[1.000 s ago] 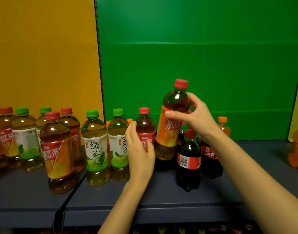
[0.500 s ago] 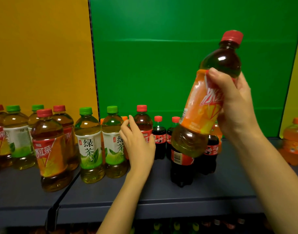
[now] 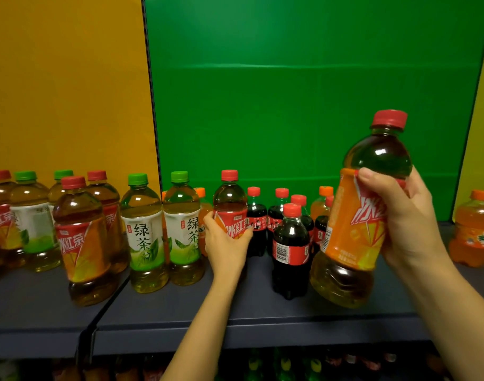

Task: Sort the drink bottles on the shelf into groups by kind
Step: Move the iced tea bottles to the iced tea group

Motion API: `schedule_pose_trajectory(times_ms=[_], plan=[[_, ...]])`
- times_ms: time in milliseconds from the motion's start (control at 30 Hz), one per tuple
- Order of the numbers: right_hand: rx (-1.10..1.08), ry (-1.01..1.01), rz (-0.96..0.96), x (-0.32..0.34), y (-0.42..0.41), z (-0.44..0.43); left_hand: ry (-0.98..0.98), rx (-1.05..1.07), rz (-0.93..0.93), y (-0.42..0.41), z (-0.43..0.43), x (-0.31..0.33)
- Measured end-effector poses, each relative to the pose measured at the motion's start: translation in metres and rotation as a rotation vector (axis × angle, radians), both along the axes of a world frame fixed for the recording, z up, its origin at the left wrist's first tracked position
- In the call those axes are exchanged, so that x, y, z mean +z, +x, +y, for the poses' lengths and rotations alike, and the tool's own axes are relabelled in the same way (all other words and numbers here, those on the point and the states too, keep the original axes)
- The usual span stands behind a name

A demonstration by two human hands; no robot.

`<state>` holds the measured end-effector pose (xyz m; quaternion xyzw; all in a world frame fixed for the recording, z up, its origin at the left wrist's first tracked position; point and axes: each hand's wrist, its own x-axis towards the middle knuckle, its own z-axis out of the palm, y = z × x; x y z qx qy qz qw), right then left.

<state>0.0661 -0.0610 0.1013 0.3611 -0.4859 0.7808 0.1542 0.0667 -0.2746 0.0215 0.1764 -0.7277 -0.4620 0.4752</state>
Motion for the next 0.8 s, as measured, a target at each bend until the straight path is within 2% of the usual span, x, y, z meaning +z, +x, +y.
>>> schedule_pose_trajectory(times_ms=[100, 233, 467, 633, 800], plan=[[0.023, -0.007, -0.018, -0.004, -0.001, 0.000, -0.005, 0.001, 0.020, 0.007, 0.003, -0.001], [0.087, -0.002, -0.013, -0.008, 0.000, -0.009, 0.049, -0.040, 0.138, 0.032, 0.007, 0.011], [0.239, 0.017, 0.008, -0.023, 0.014, -0.066, 0.082, -0.029, 0.294, 0.115, -0.025, 0.032], [0.388, 0.064, 0.032, -0.027, 0.051, -0.125, 0.046, 0.140, 0.285, 0.187, -0.067, 0.029], [0.453, 0.072, 0.034, -0.029, 0.100, -0.187, 0.054, 0.214, 0.251, 0.253, -0.113, 0.019]])
